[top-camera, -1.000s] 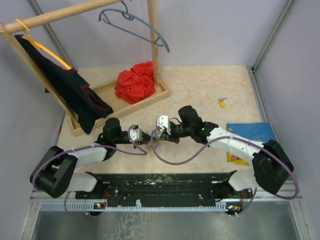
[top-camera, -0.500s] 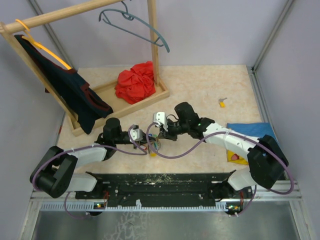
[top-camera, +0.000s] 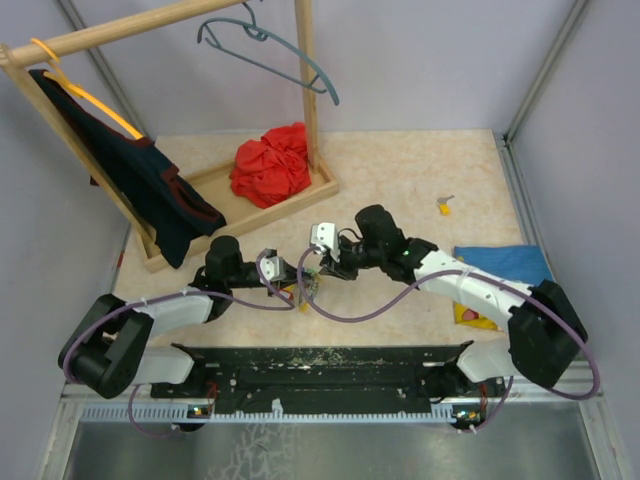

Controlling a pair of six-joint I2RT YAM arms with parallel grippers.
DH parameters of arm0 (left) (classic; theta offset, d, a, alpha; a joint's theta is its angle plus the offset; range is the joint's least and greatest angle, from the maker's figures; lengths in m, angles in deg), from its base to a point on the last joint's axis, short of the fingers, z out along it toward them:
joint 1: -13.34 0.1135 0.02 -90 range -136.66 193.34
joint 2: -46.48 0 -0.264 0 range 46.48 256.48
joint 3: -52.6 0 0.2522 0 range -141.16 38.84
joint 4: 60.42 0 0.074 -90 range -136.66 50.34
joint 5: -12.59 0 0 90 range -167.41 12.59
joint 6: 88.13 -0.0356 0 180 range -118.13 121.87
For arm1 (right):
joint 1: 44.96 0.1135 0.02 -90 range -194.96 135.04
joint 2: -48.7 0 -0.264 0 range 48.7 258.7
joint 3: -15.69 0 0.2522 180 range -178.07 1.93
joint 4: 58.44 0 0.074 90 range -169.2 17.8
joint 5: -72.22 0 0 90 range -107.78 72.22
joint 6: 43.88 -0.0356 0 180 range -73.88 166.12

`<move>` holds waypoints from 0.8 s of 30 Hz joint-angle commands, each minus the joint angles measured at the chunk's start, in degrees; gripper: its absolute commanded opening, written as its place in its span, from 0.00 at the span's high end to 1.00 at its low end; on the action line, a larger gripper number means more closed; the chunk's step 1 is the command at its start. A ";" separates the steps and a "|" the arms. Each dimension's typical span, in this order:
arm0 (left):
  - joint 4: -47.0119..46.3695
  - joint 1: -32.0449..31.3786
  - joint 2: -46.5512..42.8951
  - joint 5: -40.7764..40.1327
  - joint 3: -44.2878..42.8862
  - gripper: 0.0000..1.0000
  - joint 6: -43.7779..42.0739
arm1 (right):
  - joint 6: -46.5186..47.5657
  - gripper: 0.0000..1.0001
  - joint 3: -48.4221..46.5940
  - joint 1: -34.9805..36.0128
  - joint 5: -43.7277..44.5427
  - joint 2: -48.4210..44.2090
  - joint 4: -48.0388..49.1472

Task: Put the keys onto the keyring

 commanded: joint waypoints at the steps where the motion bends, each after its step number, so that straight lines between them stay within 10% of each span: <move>1: -2.58 -0.11 -1.41 0.32 0.46 0.99 0.45 | -0.34 0.75 2.52 0.52 2.73 -6.21 5.01; 24: -2.29 -0.01 -1.22 4.41 0.02 0.99 0.85 | 4.85 0.73 7.48 -0.01 -1.44 -5.31 11.46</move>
